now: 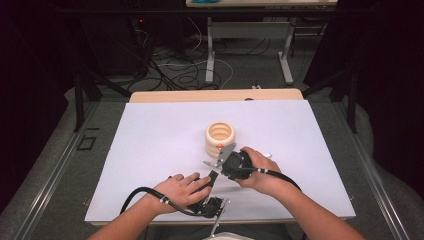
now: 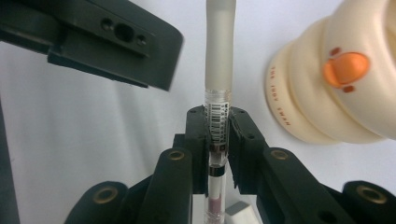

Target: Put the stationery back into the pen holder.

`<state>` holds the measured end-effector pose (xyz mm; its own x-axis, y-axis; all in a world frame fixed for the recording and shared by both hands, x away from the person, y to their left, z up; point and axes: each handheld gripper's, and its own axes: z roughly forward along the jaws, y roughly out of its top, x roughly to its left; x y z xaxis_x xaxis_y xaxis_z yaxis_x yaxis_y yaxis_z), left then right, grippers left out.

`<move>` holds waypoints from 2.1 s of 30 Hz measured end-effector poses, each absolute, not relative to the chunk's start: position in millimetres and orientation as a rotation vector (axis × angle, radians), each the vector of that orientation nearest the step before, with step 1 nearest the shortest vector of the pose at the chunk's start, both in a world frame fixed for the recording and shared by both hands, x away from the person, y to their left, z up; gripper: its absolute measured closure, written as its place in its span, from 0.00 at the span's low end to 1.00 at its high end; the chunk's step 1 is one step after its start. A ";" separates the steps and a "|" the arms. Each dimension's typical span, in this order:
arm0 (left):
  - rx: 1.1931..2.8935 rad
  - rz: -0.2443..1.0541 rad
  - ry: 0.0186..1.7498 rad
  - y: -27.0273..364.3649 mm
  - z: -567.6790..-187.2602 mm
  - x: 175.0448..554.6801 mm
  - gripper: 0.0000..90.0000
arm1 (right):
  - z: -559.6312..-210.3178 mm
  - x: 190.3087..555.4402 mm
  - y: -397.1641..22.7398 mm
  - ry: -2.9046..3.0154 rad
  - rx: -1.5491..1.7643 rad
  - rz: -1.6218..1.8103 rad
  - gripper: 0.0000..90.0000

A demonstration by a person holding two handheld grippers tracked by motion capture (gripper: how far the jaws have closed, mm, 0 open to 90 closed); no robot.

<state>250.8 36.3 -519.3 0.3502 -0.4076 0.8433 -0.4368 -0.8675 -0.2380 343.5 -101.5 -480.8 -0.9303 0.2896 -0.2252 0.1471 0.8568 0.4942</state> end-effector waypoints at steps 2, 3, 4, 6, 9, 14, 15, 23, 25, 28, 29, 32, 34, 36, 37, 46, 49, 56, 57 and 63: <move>2.586 1.534 -0.747 38.9 -519.6 252.2 0.74 | -477.7 346.6 -104.9 2.721 0.349 0.729 0.88; 2.587 1.528 -0.706 40.7 -520.5 252.7 0.73 | -476.6 346.9 -105.6 2.718 0.369 0.747 0.88; 2.585 1.541 -0.705 40.8 -520.0 253.3 0.72 | -474.6 347.8 -106.8 2.710 0.387 0.768 0.88; 2.601 1.534 -0.683 42.3 -521.0 254.1 0.71 | -471.4 348.7 -108.9 2.698 0.418 0.794 0.88; 2.622 1.540 -0.677 43.1 -522.1 255.9 0.69 | -467.5 351.5 -111.7 2.684 0.439 0.836 0.88; 2.649 1.522 -0.626 46.1 -525.9 259.8 0.64 | -461.5 356.0 -115.6 2.647 0.521 0.935 0.88; 2.634 1.512 -0.580 47.5 -528.3 260.8 0.63 | -460.9 356.4 -115.8 2.636 0.539 0.944 0.88; 2.619 1.413 -0.308 54.1 -532.8 269.8 0.57 | -451.4 363.5 -121.6 2.561 0.623 1.079 0.88; 2.626 1.433 -0.270 54.7 -528.1 272.5 0.57 | -449.5 365.7 -122.6 2.533 0.642 1.111 0.88; 2.597 1.376 -0.128 57.5 -524.1 277.6 0.57 | -445.9 369.1 -124.5 2.496 0.663 1.159 0.88; 2.581 1.356 -0.082 58.8 -522.5 279.5 0.56 | -444.8 370.7 -125.2 2.485 0.663 1.178 0.88; 2.560 1.288 0.052 62.3 -517.4 286.7 0.52 | -441.3 373.4 -126.2 2.437 0.698 1.235 0.88; 2.530 1.285 0.120 64.7 -514.8 290.4 0.48 | -438.5 376.0 -127.1 2.405 0.719 1.279 0.88; 2.519 1.257 0.167 67.2 -511.4 293.0 0.48 | -436.3 378.2 -127.6 2.367 0.733 1.306 0.88; 2.506 1.246 0.198 68.2 -510.7 293.7 0.48 | -435.4 379.0 -127.7 2.361 0.738 1.316 0.88; 2.409 0.996 0.441 76.9 -506.3 304.5 0.41 | -432.3 392.9 -126.4 2.249 0.824 1.412 0.88; 2.385 0.918 0.474 78.8 -506.9 306.3 0.36 | -432.6 397.7 -125.6 2.228 0.858 1.435 0.88; 2.364 0.817 0.561 83.1 -509.0 311.1 0.21 | -437.2 410.2 -120.9 2.160 0.917 1.475 0.88; 2.356 0.803 0.577 84.3 -509.4 312.3 0.19 | -438.3 412.0 -119.6 2.150 0.924 1.481 0.88; 2.298 0.705 0.674 93.5 -508.4 317.3 0.17 | -443.1 420.1 -115.0 2.124 0.951 1.469 0.88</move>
<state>317.3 93.5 -508.4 0.7256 0.6167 0.3053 0.2769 -0.6678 0.6909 420.1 -115.0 -443.1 -0.6955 0.7158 0.0622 0.3108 0.2217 0.9242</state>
